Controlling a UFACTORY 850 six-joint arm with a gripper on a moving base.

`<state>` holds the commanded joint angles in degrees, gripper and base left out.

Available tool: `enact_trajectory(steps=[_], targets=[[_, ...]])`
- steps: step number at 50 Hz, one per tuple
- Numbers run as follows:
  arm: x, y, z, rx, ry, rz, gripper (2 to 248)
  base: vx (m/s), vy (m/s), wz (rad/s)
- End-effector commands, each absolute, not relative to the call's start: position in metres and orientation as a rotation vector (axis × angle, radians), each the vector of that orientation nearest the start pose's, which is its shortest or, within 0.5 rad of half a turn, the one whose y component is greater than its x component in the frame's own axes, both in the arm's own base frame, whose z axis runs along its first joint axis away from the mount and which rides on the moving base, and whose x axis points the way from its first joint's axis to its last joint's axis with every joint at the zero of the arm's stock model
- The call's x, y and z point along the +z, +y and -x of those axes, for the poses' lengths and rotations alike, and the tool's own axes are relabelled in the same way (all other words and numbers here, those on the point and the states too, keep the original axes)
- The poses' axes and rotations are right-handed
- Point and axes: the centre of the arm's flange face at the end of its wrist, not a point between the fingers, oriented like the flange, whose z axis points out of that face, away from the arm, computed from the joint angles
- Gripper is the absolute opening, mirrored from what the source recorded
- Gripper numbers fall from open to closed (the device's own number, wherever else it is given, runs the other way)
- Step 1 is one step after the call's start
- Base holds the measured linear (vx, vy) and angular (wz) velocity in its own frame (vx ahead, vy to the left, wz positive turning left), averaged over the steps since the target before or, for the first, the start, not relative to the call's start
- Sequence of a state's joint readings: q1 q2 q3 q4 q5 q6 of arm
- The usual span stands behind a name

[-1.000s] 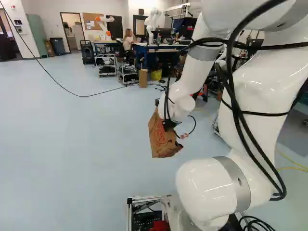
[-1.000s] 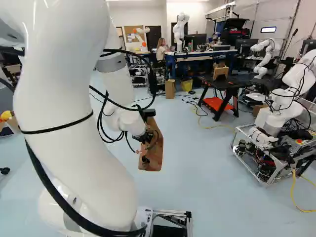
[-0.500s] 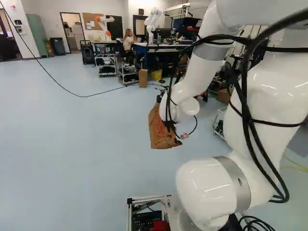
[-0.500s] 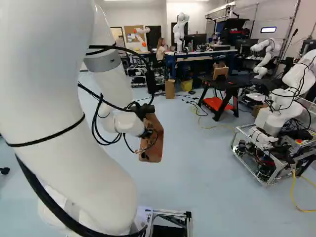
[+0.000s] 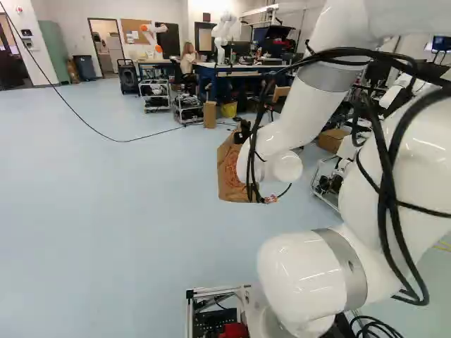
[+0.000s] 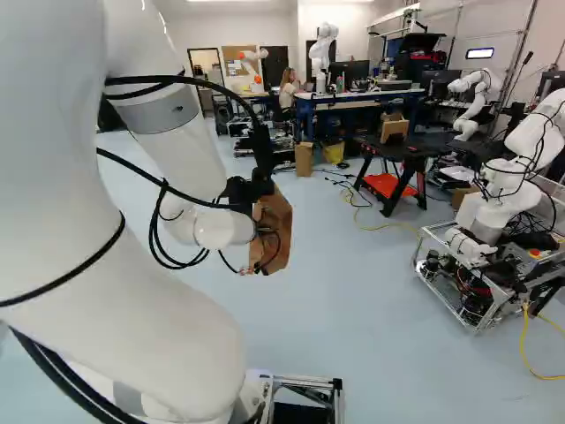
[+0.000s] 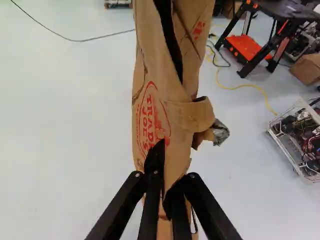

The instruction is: Pick up the grocery bag from the ground

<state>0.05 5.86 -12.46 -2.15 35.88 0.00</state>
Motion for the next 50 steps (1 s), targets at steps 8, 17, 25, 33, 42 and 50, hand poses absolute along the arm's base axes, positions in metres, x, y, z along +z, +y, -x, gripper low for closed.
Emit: enact_trajectory(steps=[8,17,25,33,42,50], targets=[[0.348,0.002,-0.301,-1.523,-0.045,2.741,19,0.000,0.000,0.000],[0.354,0.001,-0.293,-1.609,-0.033,2.693,19,0.000,0.000,0.000],[0.357,0.001,-0.286,-1.675,-0.023,2.654,19,0.000,0.000,0.000],[0.360,0.001,-0.281,-1.728,-0.015,2.621,19,0.000,0.000,0.000],[0.363,0.000,-0.276,-1.773,-0.008,2.592,19,0.000,0.000,0.000],[0.364,0.000,-0.273,-1.802,-0.003,2.573,19,0.000,0.000,0.000]])
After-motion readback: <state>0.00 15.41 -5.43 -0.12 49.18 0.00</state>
